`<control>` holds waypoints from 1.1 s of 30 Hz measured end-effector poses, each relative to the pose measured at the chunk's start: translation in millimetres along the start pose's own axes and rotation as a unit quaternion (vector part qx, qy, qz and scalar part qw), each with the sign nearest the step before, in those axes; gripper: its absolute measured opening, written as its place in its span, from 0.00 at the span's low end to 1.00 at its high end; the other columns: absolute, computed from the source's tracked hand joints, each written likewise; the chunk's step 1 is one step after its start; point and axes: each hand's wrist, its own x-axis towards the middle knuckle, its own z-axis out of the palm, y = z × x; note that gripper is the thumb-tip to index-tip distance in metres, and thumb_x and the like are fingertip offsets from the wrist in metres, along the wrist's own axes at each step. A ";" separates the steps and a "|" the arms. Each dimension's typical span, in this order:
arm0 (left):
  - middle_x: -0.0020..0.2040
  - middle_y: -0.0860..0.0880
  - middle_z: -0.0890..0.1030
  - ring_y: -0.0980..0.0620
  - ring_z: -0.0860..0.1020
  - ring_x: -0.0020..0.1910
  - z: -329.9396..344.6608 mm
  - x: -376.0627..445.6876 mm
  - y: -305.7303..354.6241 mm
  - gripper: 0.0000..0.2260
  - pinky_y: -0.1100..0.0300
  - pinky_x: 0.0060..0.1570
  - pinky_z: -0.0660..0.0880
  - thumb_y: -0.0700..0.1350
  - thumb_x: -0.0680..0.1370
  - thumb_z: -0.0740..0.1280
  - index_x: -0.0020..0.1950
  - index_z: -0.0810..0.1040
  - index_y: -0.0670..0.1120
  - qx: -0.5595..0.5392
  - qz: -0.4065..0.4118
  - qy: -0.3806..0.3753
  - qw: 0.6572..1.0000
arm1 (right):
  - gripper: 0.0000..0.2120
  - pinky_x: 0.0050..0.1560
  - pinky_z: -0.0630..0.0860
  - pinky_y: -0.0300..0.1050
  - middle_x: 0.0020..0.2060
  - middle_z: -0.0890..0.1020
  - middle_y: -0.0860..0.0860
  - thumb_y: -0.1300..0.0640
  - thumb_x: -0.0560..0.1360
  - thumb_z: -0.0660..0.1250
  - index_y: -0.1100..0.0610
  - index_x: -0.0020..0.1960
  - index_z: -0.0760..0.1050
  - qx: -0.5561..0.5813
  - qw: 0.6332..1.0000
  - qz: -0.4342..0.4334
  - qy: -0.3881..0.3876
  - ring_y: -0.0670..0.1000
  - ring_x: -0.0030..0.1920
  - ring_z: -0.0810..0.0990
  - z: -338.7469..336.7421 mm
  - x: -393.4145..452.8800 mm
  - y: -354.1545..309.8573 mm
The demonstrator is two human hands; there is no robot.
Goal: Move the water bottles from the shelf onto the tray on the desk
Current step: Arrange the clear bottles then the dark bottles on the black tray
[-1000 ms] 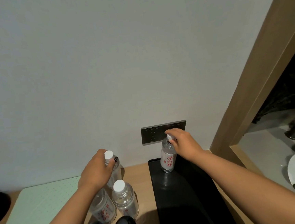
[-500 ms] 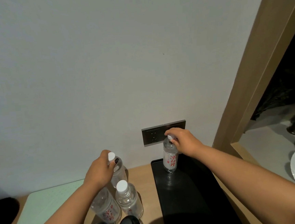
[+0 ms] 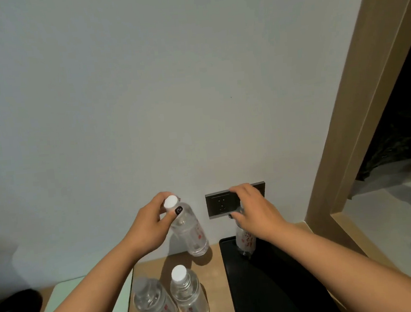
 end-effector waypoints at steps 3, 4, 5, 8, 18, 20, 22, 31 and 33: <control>0.55 0.56 0.81 0.58 0.78 0.57 -7.6 3.7 30.1 0.09 0.62 0.55 0.74 0.39 0.78 0.64 0.56 0.75 0.50 -0.049 0.047 -0.042 0.997 | 0.31 0.67 0.67 0.41 0.68 0.68 0.46 0.53 0.72 0.72 0.50 0.71 0.63 0.150 0.987 0.012 -0.053 0.45 0.67 0.68 -1.7 -7.9 -16.0; 0.55 0.54 0.82 0.58 0.78 0.57 -9.2 4.7 39.3 0.09 0.62 0.56 0.74 0.39 0.78 0.64 0.57 0.75 0.50 -0.071 0.056 -0.057 0.994 | 0.32 0.66 0.67 0.40 0.68 0.69 0.45 0.52 0.70 0.73 0.48 0.71 0.63 0.175 0.982 0.011 -0.068 0.43 0.66 0.68 -0.7 -10.0 -18.5; 0.55 0.53 0.82 0.57 0.79 0.57 -10.2 5.1 47.8 0.10 0.61 0.56 0.74 0.39 0.78 0.64 0.57 0.75 0.49 -0.099 0.062 -0.073 0.991 | 0.33 0.66 0.67 0.40 0.67 0.70 0.44 0.51 0.69 0.73 0.47 0.70 0.64 0.196 0.977 0.007 -0.080 0.42 0.65 0.69 0.4 -12.1 -19.5; 0.56 0.50 0.83 0.55 0.79 0.58 -8.0 2.3 69.9 0.13 0.59 0.55 0.77 0.41 0.75 0.65 0.60 0.74 0.46 -0.183 0.060 -0.091 0.977 | 0.30 0.60 0.74 0.39 0.59 0.77 0.41 0.52 0.67 0.75 0.44 0.66 0.68 0.270 0.958 0.002 -0.099 0.39 0.59 0.75 0.8 -24.0 -18.5; 0.57 0.53 0.79 0.56 0.77 0.58 42.1 -14.3 62.0 0.14 0.55 0.62 0.74 0.48 0.76 0.68 0.61 0.72 0.53 -0.175 -0.036 -0.083 0.980 | 0.32 0.46 0.77 0.32 0.49 0.81 0.41 0.48 0.61 0.78 0.43 0.62 0.70 0.300 0.951 0.071 0.020 0.37 0.49 0.80 -7.3 -63.8 -7.7; 0.59 0.55 0.78 0.57 0.76 0.59 40.1 -22.5 41.5 0.16 0.56 0.62 0.73 0.51 0.75 0.68 0.61 0.71 0.57 -0.023 -0.058 -0.144 0.988 | 0.31 0.43 0.76 0.30 0.49 0.80 0.41 0.51 0.63 0.78 0.42 0.61 0.69 0.310 0.947 0.083 0.003 0.36 0.48 0.79 -5.6 -69.4 -0.9; 0.63 0.56 0.74 0.57 0.74 0.61 36.0 -32.4 21.4 0.23 0.60 0.61 0.72 0.53 0.73 0.70 0.66 0.68 0.57 0.121 -0.104 -0.240 0.958 | 0.26 0.41 0.75 0.29 0.48 0.80 0.41 0.53 0.63 0.78 0.43 0.57 0.71 0.300 0.949 0.091 -0.021 0.36 0.47 0.79 -1.9 -75.0 4.0; 0.61 0.53 0.75 0.53 0.74 0.58 61.8 -61.3 -31.0 0.32 0.63 0.53 0.72 0.47 0.63 0.76 0.64 0.68 0.56 0.269 -0.132 -0.228 0.927 | 0.26 0.46 0.78 0.32 0.48 0.82 0.43 0.54 0.62 0.79 0.44 0.56 0.73 0.327 0.933 0.114 -0.097 0.35 0.50 0.79 32.0 -90.4 -1.5; 0.56 0.54 0.76 0.53 0.76 0.52 62.5 -63.0 -31.6 0.33 0.63 0.45 0.73 0.48 0.62 0.76 0.63 0.66 0.58 0.245 -0.142 -0.204 0.937 | 0.26 0.46 0.77 0.33 0.48 0.82 0.43 0.54 0.62 0.79 0.42 0.54 0.72 0.330 0.929 0.123 -0.111 0.35 0.50 0.79 36.1 -92.5 -5.0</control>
